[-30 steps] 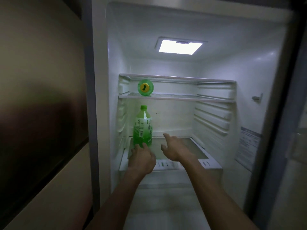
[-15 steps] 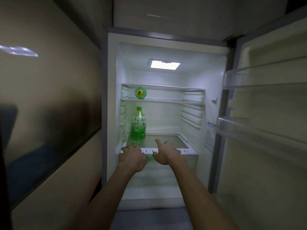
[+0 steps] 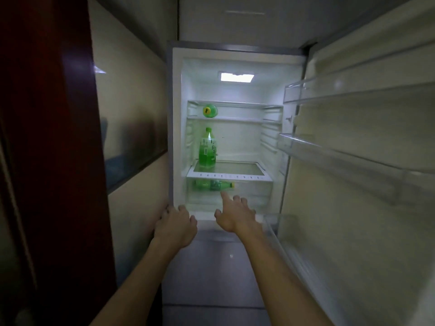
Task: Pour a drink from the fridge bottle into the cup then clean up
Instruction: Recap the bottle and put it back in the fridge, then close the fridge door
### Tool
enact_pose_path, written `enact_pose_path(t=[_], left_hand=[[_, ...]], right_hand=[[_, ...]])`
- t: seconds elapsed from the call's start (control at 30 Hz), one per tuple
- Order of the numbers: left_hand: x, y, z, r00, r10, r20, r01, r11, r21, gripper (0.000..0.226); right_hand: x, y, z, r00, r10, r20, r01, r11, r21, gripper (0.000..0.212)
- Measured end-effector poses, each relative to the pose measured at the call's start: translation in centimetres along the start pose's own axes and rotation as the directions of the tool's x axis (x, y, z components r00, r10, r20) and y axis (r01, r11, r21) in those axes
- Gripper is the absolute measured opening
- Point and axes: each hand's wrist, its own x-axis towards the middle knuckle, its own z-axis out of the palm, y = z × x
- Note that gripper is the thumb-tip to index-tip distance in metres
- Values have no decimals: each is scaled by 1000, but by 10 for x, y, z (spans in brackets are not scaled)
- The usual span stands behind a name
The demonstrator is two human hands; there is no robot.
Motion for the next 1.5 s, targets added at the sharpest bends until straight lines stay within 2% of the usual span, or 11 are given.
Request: enact_pose_path(t=[0.2,0.33,0.73,0.83,0.97,1.07,1.13,1.2,1.33,1.43,1.5], left_hand=[[-61,-22,-5,993,62,-96,-65,998,-25,47],[-112,-16,-10,996,49,-79,-51,999,-18,50],[-237,68,23,962,231,149,-233,972,-3,44],[-260,96,31,937,257,237,-249,966,-65,46],[-285,139,40,872,299,388,-190,937,-295,41],[-306,169,50,839,317,442,-87,880,-466,35],[-318,186,60,826,265,498,71,827,-558,29],[-327,200,69,820,213,532,191,774,-604,28],[-342,224,74,824,213,525,248,698,-672,20],[-341,229,74,824,195,532,260,704,-661,29],[-329,224,79,872,133,471,228,741,-631,31]], right_hand=[[-81,14,-15,1000,-25,2,25,998,-60,56],[-144,30,-25,998,-3,-55,-3,995,-100,55],[-290,81,-83,938,11,-346,-68,986,-154,53],[-314,94,-116,858,-96,-504,-6,980,-198,53],[-341,111,-165,653,-254,-713,112,964,-240,51],[-352,134,-195,511,-241,-825,130,971,-203,53],[-353,156,-209,480,-165,-862,85,986,-142,58],[-351,175,-217,495,-87,-864,35,996,-80,65],[-339,197,-219,628,-15,-778,72,997,39,73],[-330,203,-214,682,-77,-728,145,989,30,72],[-322,202,-208,705,-151,-693,214,977,5,72]])
